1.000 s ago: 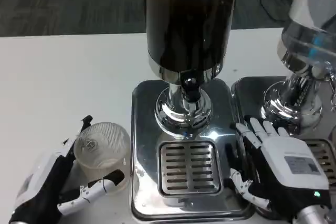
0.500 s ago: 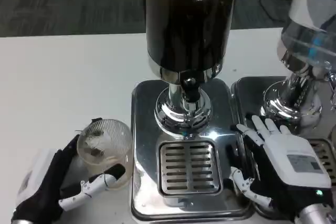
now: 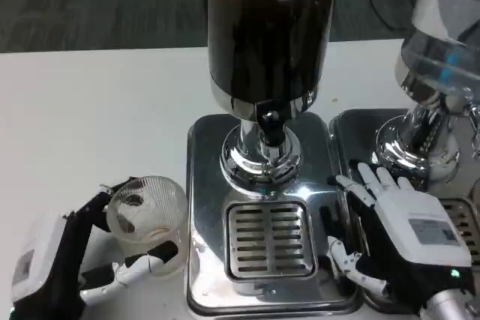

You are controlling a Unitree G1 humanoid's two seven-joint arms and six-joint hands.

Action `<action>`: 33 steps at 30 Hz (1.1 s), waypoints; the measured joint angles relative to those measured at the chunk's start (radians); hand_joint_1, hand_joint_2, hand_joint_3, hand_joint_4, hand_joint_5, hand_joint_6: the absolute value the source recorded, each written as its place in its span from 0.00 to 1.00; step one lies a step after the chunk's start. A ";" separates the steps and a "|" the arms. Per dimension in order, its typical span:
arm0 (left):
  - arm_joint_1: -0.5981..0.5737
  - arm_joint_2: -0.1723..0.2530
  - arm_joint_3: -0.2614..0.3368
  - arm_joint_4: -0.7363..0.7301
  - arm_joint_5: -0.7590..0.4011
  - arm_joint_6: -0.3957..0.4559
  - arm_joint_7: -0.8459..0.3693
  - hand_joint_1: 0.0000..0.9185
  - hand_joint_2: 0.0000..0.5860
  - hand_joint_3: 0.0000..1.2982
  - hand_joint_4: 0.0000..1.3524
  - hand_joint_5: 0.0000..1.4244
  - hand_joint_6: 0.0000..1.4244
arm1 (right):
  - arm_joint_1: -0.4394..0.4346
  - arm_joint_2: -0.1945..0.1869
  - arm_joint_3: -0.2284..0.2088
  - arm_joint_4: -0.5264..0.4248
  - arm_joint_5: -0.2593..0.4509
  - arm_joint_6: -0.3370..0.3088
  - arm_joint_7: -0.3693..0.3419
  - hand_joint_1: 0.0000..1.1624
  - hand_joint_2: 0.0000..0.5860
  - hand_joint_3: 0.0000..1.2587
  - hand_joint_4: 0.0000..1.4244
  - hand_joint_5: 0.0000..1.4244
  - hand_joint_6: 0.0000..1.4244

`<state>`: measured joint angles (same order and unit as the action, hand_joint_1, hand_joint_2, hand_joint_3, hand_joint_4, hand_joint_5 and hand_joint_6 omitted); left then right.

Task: Grasp the cup under the faucet to collect the drink, then remove the cup.

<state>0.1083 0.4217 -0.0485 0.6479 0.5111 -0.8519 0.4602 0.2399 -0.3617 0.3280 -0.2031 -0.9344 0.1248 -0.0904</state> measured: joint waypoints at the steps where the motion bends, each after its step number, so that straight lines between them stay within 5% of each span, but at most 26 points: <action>1: 0.000 0.000 0.000 -0.001 0.006 0.000 0.009 0.59 0.27 0.29 0.32 0.47 0.43 | 0.000 0.000 0.000 0.000 0.000 0.000 0.000 0.33 0.86 0.13 0.00 0.00 0.00; 14: 0.002 -0.003 0.001 -0.034 0.083 0.004 0.126 0.58 0.27 0.30 0.32 0.47 0.42 | -0.009 0.001 0.000 0.006 0.002 0.000 0.000 0.33 0.86 0.13 0.00 0.00 0.00; 33: -0.079 0.005 -0.067 -0.053 0.089 -0.006 0.075 0.56 0.28 0.32 0.34 0.49 0.44 | 0.018 0.023 -0.017 -0.010 -0.004 0.018 -0.029 0.33 0.86 0.13 0.00 0.00 0.00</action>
<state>0.0293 0.4266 -0.1153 0.5946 0.6005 -0.8575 0.5351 0.2581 -0.3385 0.3111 -0.2128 -0.9382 0.1432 -0.1190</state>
